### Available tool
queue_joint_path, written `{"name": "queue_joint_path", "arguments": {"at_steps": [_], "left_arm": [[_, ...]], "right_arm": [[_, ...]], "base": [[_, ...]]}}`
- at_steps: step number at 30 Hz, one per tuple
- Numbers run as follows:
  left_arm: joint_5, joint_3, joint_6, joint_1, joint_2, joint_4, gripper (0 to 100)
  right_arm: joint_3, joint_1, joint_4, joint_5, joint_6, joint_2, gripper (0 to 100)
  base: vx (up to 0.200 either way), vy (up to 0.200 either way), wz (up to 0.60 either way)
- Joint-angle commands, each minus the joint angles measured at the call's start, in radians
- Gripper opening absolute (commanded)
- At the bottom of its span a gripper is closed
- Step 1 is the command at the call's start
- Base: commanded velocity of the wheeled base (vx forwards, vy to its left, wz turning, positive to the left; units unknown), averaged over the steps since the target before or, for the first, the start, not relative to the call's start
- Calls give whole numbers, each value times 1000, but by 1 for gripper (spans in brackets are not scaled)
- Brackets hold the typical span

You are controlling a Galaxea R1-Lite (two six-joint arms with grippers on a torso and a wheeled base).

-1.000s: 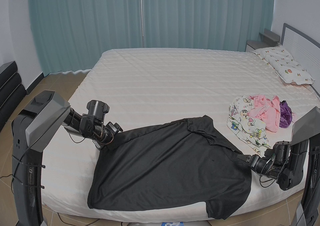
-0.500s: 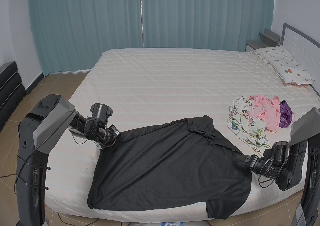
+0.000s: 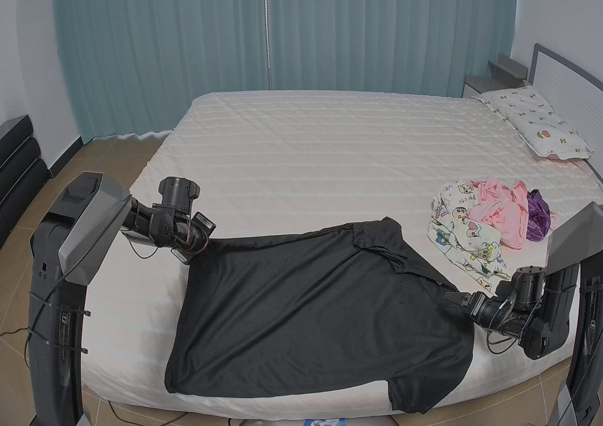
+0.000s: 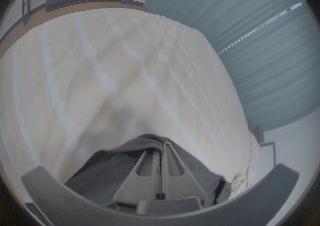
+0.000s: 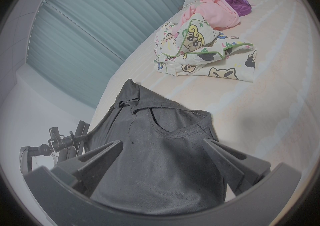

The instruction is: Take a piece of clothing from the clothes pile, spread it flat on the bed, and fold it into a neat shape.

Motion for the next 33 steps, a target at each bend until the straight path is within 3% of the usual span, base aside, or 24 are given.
{"name": "queue_joint_path", "arguments": {"at_steps": [1, 13, 19, 20, 24, 27, 28, 31, 33], "left_arm": [[-4, -93, -50, 55, 28, -1, 0], [-7, -276, -51, 91, 157, 22, 0], [-11, -347, -45, 101, 175, 152, 0], [-13, -347, -45, 101, 175, 151, 100], [-13, -347, -48, 101, 169, 158, 100], [-15, -345, -56, 106, 158, 169, 100], [-31, -300, -61, 124, 106, 177, 100], [-91, -225, -61, 138, 43, 166, 100], [-165, -105, -61, 155, -55, 143, 100]], "right_arm": [[-6, 1, -15, 1, 2, 8, 100], [0, 17, -16, -2, 3, 10, 100], [-1, 17, -16, -2, 5, 0, 100], [-4, 17, -18, -2, 5, -1, 100], [-1, 20, -18, -5, 9, -24, 100], [-9, 25, -16, -7, 74, -79, 100], [-32, 47, -15, -13, 166, -136, 100], [-63, 73, 2, -47, 210, -159, 100], [-132, 131, 70, -126, 210, -151, 100]], "base": [[0, 0, 0], [0, 0, 0], [0, 0, 0], [0, 0, 0], [0, 0, 0], [0, 0, 0], [0, 0, 0], [0, 0, 0], [0, 0, 0]]}}
